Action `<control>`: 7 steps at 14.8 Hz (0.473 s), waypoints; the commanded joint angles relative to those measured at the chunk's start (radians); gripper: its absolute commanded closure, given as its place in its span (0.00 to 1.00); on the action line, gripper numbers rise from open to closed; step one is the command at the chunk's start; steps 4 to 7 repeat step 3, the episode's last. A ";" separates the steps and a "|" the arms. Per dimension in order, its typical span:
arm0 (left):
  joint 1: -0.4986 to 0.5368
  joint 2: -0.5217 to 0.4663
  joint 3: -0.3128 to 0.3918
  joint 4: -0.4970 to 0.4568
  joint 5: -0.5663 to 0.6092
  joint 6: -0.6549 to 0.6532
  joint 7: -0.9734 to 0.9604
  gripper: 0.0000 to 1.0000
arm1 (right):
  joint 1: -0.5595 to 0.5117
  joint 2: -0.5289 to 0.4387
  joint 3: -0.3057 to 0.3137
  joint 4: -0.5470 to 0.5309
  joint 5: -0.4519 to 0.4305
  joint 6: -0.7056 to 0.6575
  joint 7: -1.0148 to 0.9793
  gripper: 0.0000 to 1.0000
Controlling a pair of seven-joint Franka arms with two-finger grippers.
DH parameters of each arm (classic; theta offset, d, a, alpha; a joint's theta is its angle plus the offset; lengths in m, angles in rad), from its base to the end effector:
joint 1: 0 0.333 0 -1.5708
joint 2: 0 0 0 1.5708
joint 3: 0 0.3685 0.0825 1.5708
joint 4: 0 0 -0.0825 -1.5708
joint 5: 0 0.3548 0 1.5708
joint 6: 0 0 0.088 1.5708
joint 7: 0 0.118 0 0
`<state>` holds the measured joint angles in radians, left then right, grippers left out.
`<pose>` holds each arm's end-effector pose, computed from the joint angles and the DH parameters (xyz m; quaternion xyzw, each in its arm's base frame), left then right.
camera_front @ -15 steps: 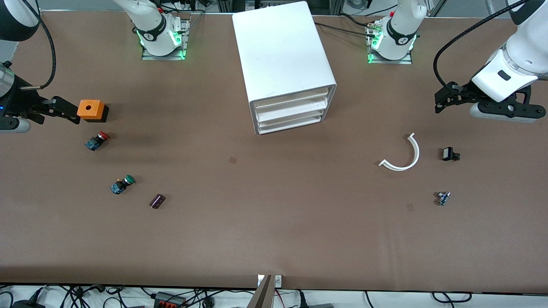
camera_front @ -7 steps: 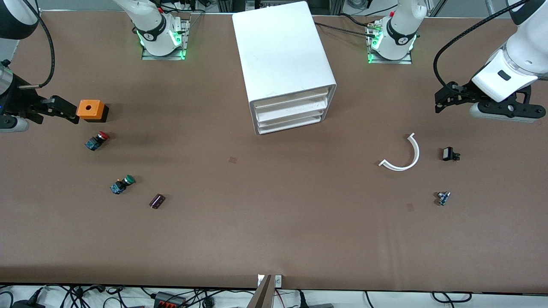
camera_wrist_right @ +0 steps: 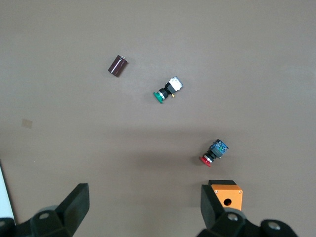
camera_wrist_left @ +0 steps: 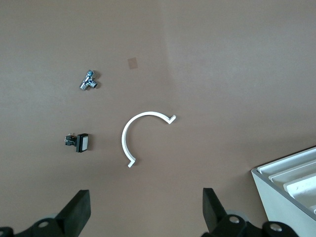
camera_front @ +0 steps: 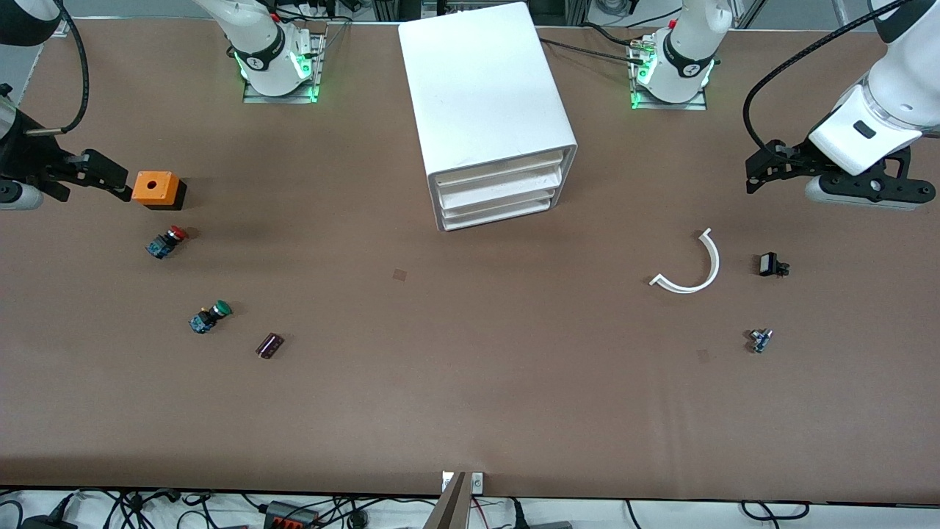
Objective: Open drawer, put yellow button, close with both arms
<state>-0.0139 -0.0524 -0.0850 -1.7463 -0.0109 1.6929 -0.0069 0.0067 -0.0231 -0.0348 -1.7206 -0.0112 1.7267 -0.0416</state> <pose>0.5105 -0.0531 0.6254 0.9990 -0.0453 -0.0008 0.0031 0.5275 -0.0162 0.6249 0.9999 0.0075 0.0144 0.0056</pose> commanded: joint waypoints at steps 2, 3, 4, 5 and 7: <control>0.005 -0.012 0.002 0.004 -0.009 -0.016 0.027 0.00 | 0.003 -0.029 0.006 -0.030 -0.016 0.011 0.006 0.00; 0.005 -0.012 0.002 0.004 -0.009 -0.016 0.027 0.00 | 0.003 -0.029 0.006 -0.030 -0.015 0.010 0.005 0.00; 0.005 -0.012 0.002 0.004 -0.009 -0.016 0.027 0.00 | 0.003 -0.029 0.006 -0.030 -0.015 0.010 0.005 0.00; 0.005 -0.012 0.002 0.004 -0.009 -0.016 0.027 0.00 | 0.003 -0.029 0.006 -0.030 -0.015 0.010 0.005 0.00; 0.005 -0.012 0.002 0.004 -0.009 -0.016 0.027 0.00 | 0.003 -0.029 0.006 -0.030 -0.015 0.010 0.005 0.00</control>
